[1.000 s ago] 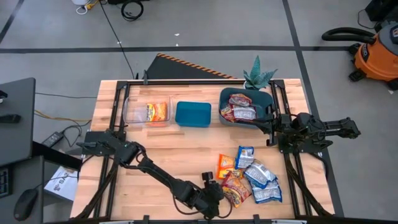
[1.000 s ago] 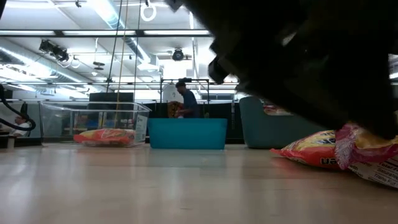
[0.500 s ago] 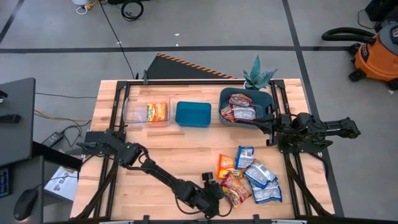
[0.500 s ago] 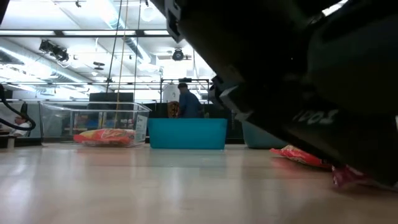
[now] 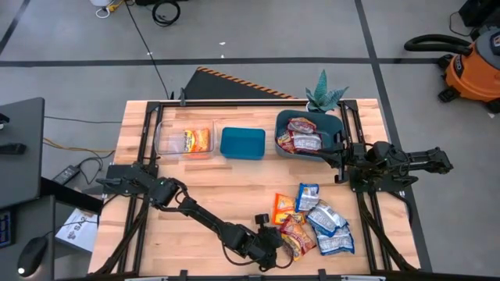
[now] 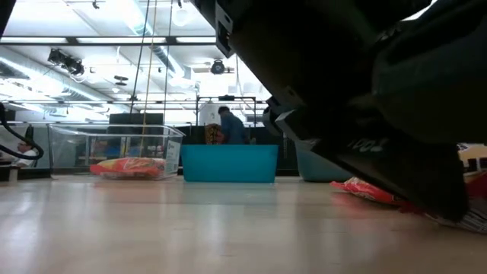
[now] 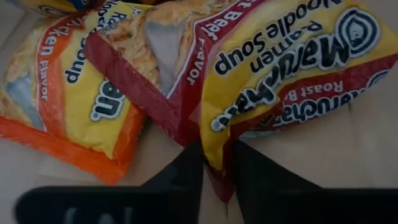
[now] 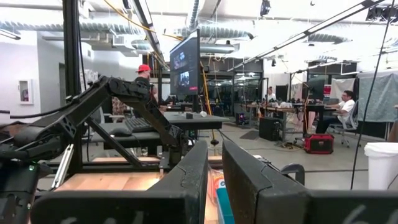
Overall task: Sort Maruchan noodles
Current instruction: Put the red noodle pack into the dark blue bin, then put the blue noodle pack into the blue bin
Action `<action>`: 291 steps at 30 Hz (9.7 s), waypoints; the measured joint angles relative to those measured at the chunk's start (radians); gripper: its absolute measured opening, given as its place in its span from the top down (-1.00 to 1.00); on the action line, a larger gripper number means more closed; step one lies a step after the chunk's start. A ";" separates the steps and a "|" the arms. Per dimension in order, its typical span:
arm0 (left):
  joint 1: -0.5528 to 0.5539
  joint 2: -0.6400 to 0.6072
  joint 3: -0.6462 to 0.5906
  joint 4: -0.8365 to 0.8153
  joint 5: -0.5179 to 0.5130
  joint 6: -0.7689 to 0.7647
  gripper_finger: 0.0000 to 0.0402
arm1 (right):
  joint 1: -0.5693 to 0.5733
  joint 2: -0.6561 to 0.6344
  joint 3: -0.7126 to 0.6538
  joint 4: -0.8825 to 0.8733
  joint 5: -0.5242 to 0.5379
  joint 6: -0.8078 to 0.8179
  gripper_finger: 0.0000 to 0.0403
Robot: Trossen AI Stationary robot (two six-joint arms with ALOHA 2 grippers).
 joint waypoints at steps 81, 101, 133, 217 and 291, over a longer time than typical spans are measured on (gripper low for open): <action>0.820 -0.152 0.000 0.210 0.485 0.506 0.92 | 0.000 0.000 0.000 0.000 0.000 0.000 0.73; 0.695 -0.301 0.002 0.046 0.249 0.744 -0.02 | 0.000 0.000 0.000 -0.001 0.000 0.000 0.73; 0.430 -0.129 0.000 0.196 0.349 0.360 0.06 | 0.000 0.003 0.000 0.000 0.001 0.000 0.73; 0.738 -0.581 0.001 -0.878 0.139 0.377 0.98 | 0.000 0.003 0.000 0.000 0.000 0.000 0.73; 0.846 -0.513 -0.540 -0.001 0.229 0.074 0.98 | 0.000 0.003 0.000 0.000 0.000 0.000 0.73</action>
